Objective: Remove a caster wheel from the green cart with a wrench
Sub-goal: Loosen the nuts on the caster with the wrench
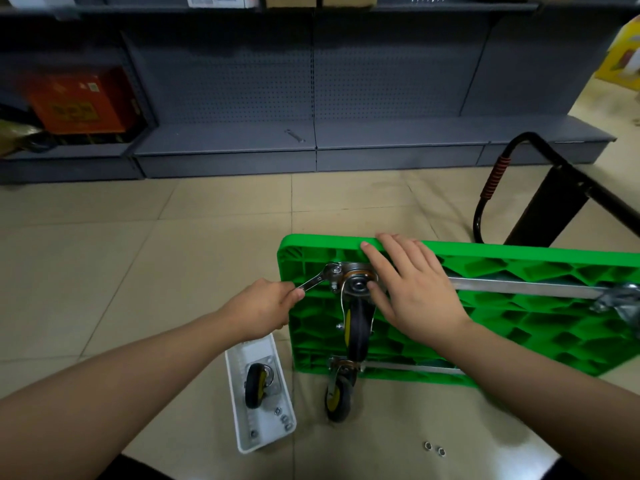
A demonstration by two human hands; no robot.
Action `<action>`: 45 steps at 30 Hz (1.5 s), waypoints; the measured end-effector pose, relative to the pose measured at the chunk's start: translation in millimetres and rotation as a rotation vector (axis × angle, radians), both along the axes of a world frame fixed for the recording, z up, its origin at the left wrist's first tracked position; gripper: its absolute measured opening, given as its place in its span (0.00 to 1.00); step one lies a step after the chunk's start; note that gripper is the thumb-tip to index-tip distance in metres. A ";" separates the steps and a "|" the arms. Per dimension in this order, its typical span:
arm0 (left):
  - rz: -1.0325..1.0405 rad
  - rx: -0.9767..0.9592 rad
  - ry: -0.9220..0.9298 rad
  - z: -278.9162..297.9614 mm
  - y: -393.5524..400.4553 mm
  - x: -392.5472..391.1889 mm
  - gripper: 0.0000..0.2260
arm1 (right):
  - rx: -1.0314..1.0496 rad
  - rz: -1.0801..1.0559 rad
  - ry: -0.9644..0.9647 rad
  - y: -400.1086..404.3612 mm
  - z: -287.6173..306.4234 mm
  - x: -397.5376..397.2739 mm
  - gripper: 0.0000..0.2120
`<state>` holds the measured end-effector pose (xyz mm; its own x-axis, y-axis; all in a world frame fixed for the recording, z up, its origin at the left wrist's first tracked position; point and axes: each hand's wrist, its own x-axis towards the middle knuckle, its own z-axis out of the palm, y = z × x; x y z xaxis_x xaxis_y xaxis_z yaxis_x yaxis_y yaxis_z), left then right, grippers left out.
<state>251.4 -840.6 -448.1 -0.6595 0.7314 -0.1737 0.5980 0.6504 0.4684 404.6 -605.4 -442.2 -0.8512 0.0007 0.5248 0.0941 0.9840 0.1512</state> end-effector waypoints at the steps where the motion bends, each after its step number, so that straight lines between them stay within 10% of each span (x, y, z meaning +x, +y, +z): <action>1: 0.004 -0.007 0.006 0.3 -0.7 -2.4 0.19 | 0.000 -0.002 -0.002 -0.1 0.2 0.2 0.27; 12: -0.056 -0.150 0.526 53.1 -5.2 -28.0 0.18 | -0.029 0.002 -0.001 -4.7 1.8 0.2 0.26; 45: -0.126 -0.244 0.523 32.4 3.9 -52.9 0.26 | -0.066 -0.101 0.005 -17.0 2.6 -6.7 0.29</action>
